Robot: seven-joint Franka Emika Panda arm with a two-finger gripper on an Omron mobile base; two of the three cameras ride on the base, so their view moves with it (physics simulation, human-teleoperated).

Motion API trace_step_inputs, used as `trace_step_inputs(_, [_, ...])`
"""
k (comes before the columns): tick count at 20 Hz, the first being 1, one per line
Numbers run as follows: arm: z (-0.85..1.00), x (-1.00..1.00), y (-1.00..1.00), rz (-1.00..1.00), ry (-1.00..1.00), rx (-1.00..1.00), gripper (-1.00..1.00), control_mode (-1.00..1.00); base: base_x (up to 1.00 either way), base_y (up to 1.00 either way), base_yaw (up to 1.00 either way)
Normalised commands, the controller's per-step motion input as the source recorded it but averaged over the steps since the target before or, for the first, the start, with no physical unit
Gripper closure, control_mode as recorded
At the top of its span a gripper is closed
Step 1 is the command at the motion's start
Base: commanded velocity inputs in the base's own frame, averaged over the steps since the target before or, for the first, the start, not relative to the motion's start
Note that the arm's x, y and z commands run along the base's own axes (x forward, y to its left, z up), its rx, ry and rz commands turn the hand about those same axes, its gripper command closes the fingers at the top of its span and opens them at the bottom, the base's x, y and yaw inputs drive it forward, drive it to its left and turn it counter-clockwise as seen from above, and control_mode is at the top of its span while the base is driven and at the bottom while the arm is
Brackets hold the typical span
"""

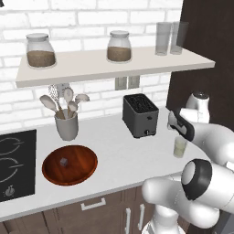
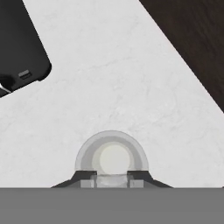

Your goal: Grab a lemon wedge from the fridge and one ice cube from the ice bowl, and put them in the glass of lemonade.

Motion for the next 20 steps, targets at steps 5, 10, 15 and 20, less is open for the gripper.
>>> trace_step_inputs(5, [-0.01,0.01,0.19,-0.05,0.00,0.00,1.00,-1.00,0.00,0.00,0.00])
trace_step_inputs(10, [0.00,0.00,0.00,0.00,0.00,0.00,1.00,-1.00,0.00,0.00,0.00])
trace_step_inputs(15, [0.00,0.11,0.00,0.00,0.00,0.00,1.00,-1.00,0.00,0.00,0.00])
trace_step_inputs(20, [0.00,0.03,0.00,0.00,0.00,0.00,-1.00,-1.00,0.00,0.00,0.00])
